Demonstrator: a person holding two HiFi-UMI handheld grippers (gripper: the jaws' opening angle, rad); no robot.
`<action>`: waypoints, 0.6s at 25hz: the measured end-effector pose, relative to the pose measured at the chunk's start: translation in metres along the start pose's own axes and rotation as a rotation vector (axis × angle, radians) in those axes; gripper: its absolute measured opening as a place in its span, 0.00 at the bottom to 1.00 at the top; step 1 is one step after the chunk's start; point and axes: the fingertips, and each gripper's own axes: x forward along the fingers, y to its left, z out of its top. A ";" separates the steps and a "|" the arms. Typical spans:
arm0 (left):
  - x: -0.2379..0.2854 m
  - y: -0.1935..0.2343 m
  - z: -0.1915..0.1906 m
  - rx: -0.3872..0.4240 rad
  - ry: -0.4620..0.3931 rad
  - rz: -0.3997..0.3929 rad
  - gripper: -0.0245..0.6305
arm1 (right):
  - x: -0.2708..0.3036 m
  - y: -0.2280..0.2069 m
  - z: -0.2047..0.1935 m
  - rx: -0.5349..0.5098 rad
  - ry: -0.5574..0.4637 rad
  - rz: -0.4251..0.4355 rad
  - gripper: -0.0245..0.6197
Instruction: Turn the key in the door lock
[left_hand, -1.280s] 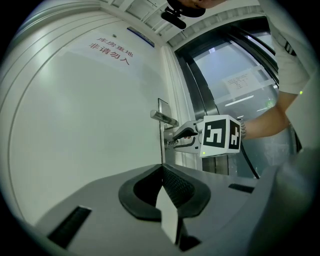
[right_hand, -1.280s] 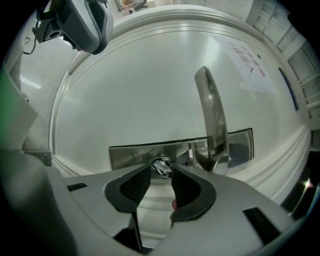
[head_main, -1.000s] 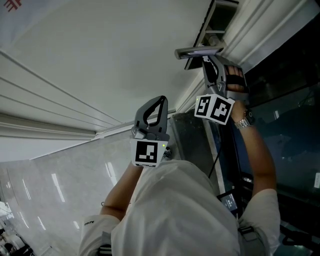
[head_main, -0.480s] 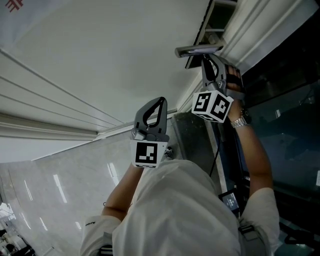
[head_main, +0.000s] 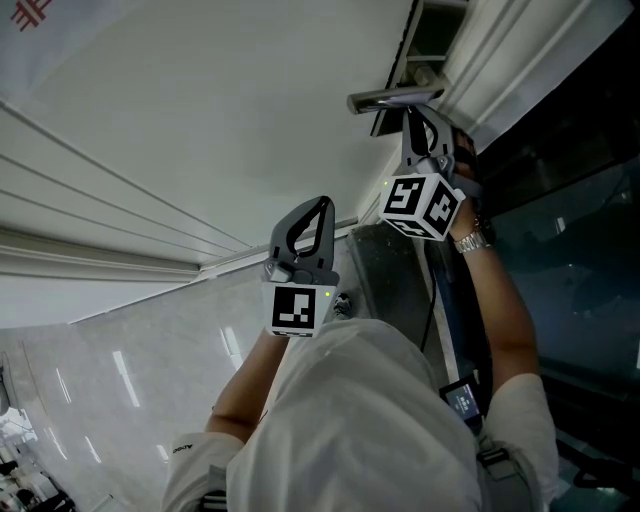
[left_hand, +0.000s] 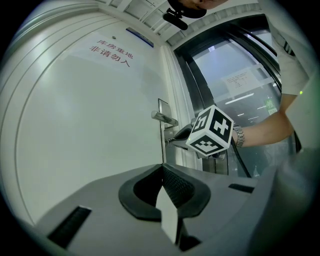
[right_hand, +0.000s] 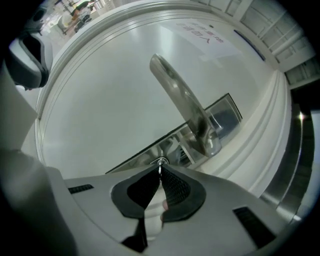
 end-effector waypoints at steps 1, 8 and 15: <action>0.000 0.000 0.000 0.000 0.002 0.000 0.05 | 0.000 -0.001 0.000 0.035 0.000 0.002 0.06; 0.000 -0.002 0.002 0.023 0.005 0.004 0.05 | 0.000 -0.004 -0.001 0.262 -0.004 0.001 0.05; -0.002 -0.001 0.003 0.027 0.016 0.019 0.05 | -0.001 -0.007 -0.001 0.526 -0.014 0.051 0.05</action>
